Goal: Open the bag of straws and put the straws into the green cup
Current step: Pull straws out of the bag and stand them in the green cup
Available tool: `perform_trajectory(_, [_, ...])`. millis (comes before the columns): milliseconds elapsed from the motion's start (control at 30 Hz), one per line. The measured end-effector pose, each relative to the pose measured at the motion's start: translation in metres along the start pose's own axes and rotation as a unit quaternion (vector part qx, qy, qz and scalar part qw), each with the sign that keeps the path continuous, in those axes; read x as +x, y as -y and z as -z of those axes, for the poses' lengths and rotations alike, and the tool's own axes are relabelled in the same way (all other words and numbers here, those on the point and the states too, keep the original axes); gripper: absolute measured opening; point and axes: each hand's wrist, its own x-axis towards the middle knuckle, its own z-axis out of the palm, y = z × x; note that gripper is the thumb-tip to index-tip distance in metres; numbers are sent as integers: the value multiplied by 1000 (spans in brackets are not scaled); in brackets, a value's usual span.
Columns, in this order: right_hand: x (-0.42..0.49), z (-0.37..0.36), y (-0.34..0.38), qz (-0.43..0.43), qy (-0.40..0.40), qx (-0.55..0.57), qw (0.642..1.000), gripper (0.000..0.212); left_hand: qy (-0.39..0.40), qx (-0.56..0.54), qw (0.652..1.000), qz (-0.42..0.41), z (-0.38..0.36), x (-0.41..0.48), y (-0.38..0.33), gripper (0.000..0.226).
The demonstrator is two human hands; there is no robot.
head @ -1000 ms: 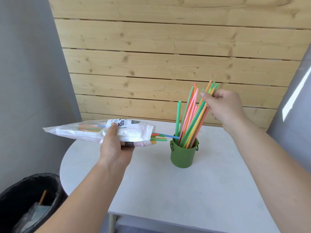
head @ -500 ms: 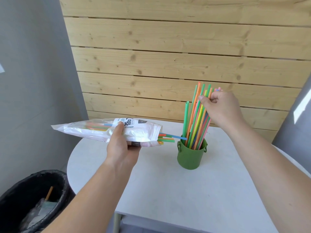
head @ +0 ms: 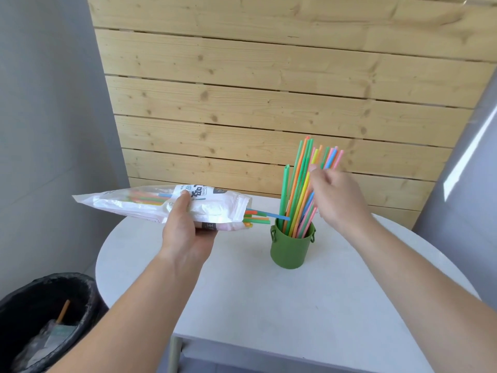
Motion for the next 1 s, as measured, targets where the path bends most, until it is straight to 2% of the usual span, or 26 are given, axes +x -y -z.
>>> perform_trajectory(100, [-24, -20, 1, -132, 106, 36, 985, 66, 20, 7, 1000, -14, -4, -3, -3, 22])
perform_trajectory(200, [-41, -34, 3, -289, 170, 190, 923, 66, 37, 25, 998, -34, -7, -7, -3, 33])
perform_trajectory(267, [-47, -41, 6, -331, 169, 277, 886, 60, 39, 42, 997, -44, -9, -9, -2, 33])
perform_trajectory(367, [-53, -46, 16, -331, 144, 332, 872, 43, 34, 56, 997, -51, -9, -12, 1, 36])
perform_trajectory(533, [-56, -50, 29, -300, 121, 327, 888, 29, 23, 57, 997, -54, -10, -14, 6, 36])
perform_trajectory(867, [-52, -52, 25, -254, 102, 324, 906, 19, -5, 44, 997, -71, -10, -10, 2, 36])
perform_trajectory(1000, [-50, -48, 25, -272, 100, 348, 892, 29, -12, 33, 997, -70, -9, -9, 0, 38])
